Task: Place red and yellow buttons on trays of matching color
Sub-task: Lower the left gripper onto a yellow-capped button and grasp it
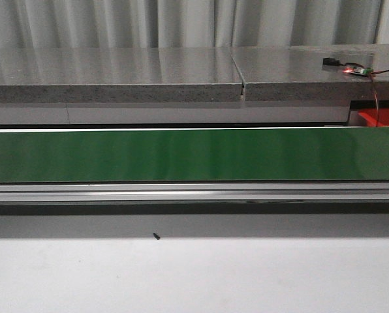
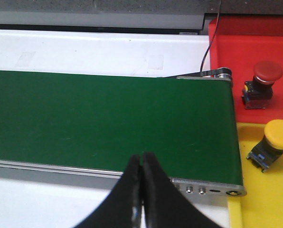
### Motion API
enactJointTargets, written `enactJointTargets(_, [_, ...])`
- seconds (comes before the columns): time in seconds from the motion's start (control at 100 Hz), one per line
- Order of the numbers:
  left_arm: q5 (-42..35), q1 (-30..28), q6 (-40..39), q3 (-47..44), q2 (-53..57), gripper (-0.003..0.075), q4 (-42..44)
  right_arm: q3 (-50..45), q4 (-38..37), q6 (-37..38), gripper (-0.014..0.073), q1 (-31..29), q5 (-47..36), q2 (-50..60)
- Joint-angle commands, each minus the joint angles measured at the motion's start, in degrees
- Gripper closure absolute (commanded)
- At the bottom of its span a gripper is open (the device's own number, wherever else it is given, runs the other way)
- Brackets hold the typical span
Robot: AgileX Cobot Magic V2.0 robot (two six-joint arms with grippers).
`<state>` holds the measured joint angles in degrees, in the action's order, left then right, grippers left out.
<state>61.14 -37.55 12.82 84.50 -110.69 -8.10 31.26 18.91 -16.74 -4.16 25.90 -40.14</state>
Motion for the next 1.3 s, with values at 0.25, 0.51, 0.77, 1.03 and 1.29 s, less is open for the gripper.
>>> enactJointTargets(0.25, [-6.0,0.2,-0.4,1.2,2.3,0.0230,-0.8,1.5,0.8,-0.5,0.0661,0.1,-3.2,0.3])
enactJointTargets(0.51, [-5.7,0.2,-0.4,1.2,1.1,0.0270,-2.7,1.5,0.8,-0.5,0.0661,0.1,-3.2,0.3])
enactJointTargets(0.77, [-4.8,0.2,-0.4,1.2,-0.6,0.0319,-3.7,1.5,0.8,-0.5,0.0661,0.1,-3.2,0.3])
enactJointTargets(1.03, [-4.8,0.2,-0.4,1.6,-0.5,0.0460,-3.7,1.5,0.8,-0.5,0.0661,0.1,-3.2,0.3])
enactJointTargets(1.29, [-3.6,0.2,-0.4,1.6,3.8,0.0461,-3.7,1.5,0.8,-0.5,0.0661,0.1,-3.2,0.3])
